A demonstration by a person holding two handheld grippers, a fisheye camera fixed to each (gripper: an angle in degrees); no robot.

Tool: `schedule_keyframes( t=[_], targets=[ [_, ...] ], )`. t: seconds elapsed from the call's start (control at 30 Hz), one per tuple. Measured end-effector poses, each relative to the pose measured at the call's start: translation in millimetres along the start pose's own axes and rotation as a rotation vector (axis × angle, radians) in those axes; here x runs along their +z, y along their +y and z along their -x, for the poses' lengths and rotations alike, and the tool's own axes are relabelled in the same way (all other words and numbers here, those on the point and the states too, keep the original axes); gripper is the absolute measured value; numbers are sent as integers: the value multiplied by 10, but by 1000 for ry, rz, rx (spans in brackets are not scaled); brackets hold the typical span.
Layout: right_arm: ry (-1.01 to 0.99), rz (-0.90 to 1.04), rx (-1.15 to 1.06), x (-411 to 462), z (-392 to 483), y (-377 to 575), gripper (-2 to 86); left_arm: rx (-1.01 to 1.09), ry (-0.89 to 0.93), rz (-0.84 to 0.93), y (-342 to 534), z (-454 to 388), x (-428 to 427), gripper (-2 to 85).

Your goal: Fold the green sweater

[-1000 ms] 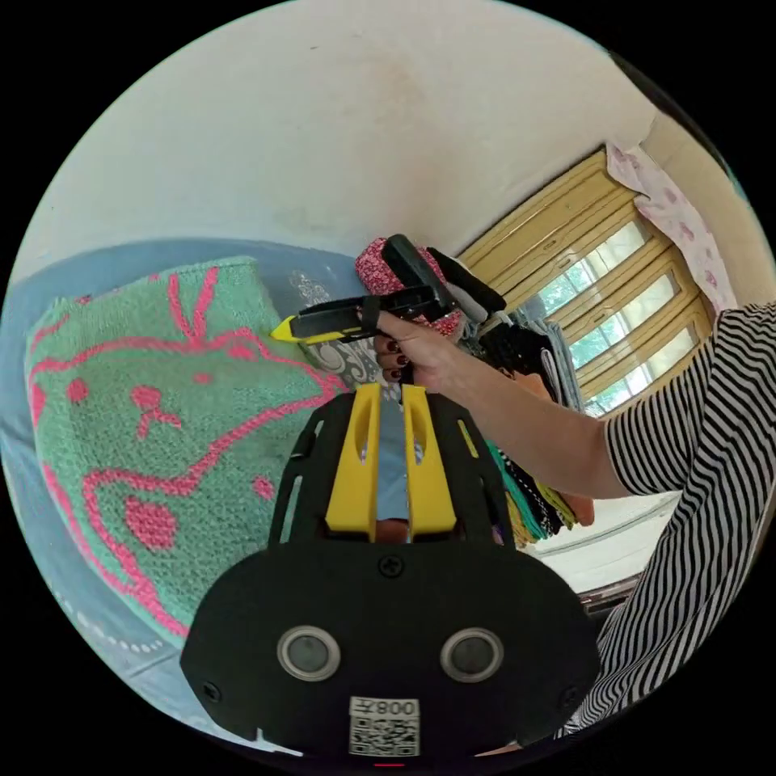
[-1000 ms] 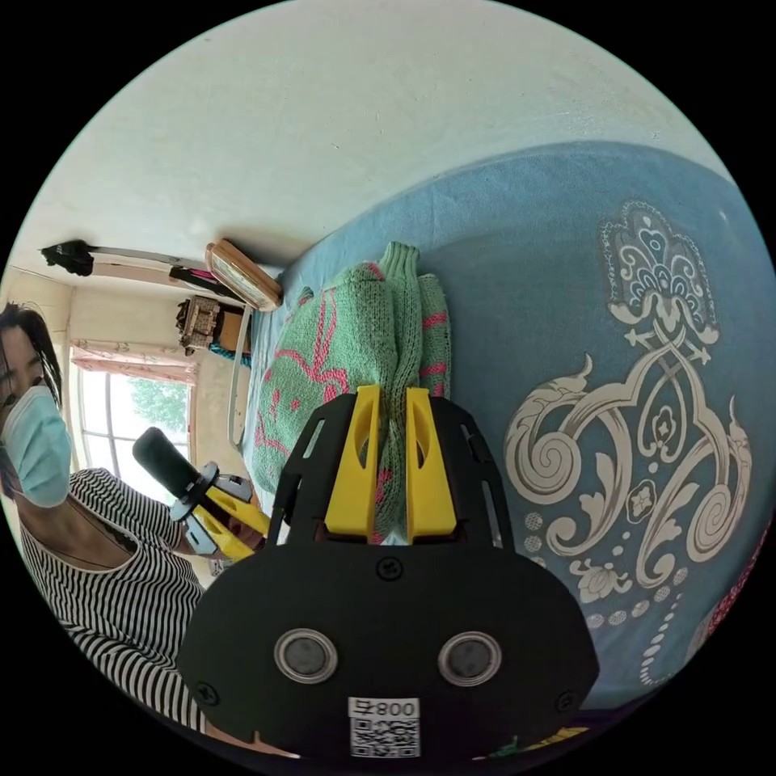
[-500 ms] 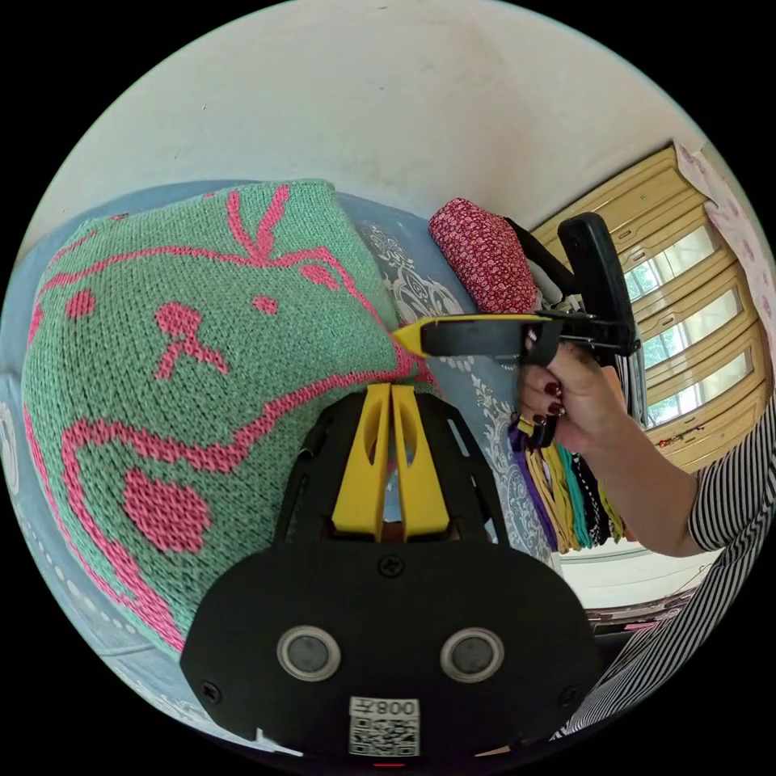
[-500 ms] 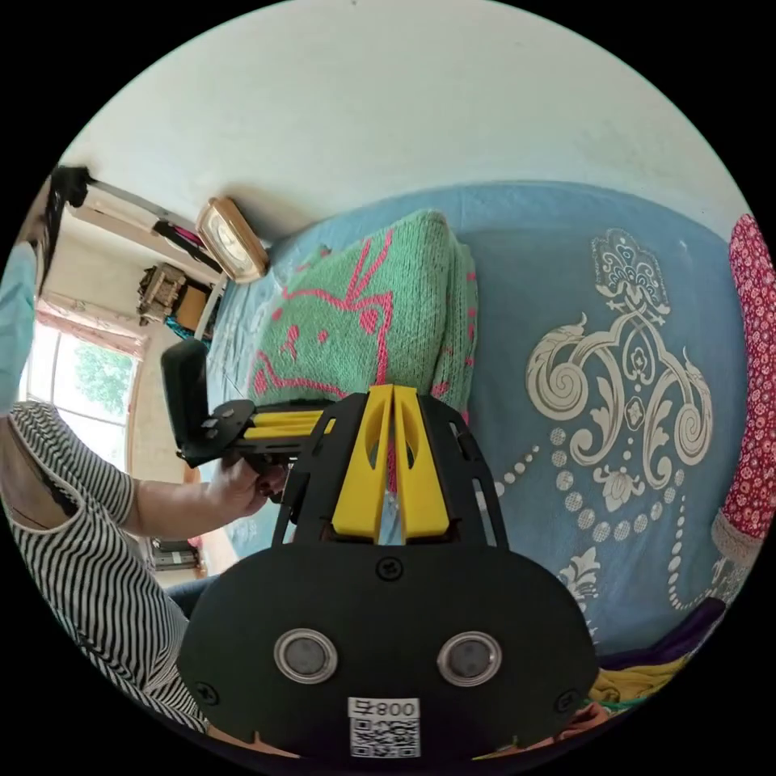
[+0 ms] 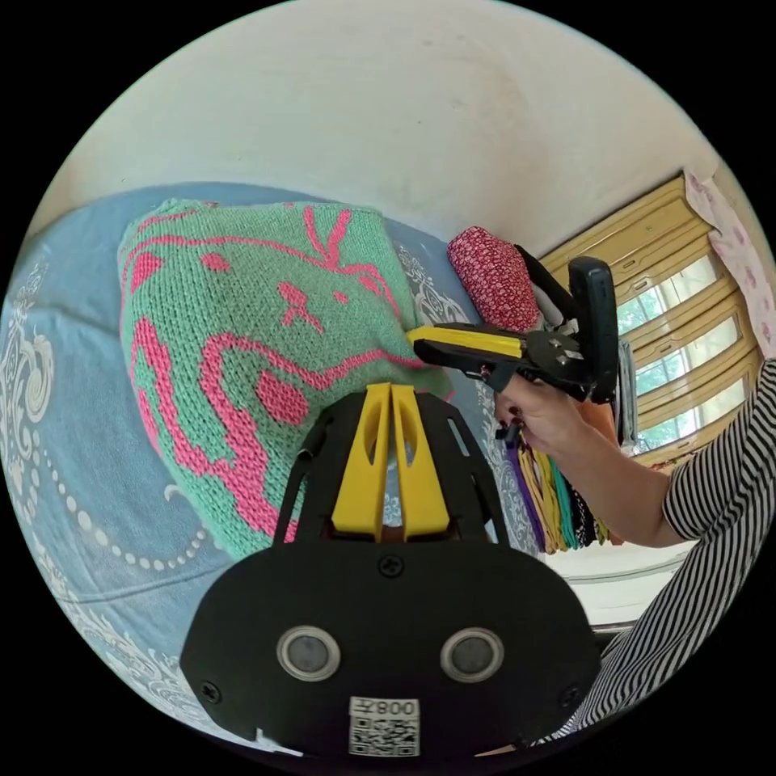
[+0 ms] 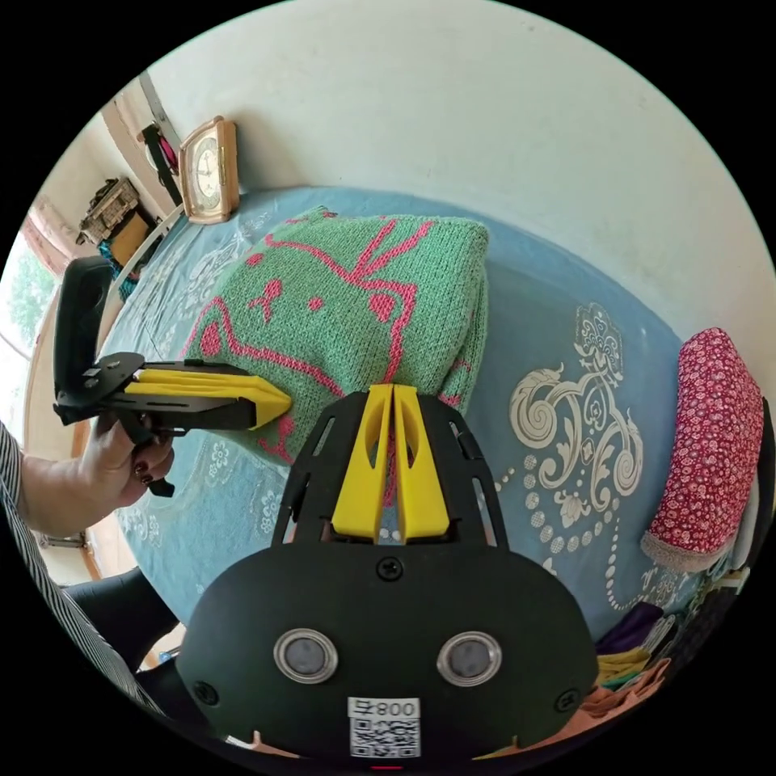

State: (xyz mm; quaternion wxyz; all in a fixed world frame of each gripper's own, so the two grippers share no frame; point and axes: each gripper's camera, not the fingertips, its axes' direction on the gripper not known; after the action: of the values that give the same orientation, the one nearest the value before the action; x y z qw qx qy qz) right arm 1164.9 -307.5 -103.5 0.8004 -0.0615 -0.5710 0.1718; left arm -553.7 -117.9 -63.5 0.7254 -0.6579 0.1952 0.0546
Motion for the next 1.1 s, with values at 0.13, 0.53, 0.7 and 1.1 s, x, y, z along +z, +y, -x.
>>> schedule_keyframes(
  t=[0.13,0.53,0.7,1.1],
  targets=[
    [-11,16,21,92,-42,53,6,-4,82,-70,53,102,-358,30],
    [-409,-26,338,182,-1143,715,139,-476,339,-201,800,1602,-1176,205],
    [-512,63,344,670,-1322,820,159,-540,500,-152,742,1853,-885,224],
    [-850,69,500,1515,-1992,1312,104,-524,624,-67,598,2125,-731,180]
  ],
)
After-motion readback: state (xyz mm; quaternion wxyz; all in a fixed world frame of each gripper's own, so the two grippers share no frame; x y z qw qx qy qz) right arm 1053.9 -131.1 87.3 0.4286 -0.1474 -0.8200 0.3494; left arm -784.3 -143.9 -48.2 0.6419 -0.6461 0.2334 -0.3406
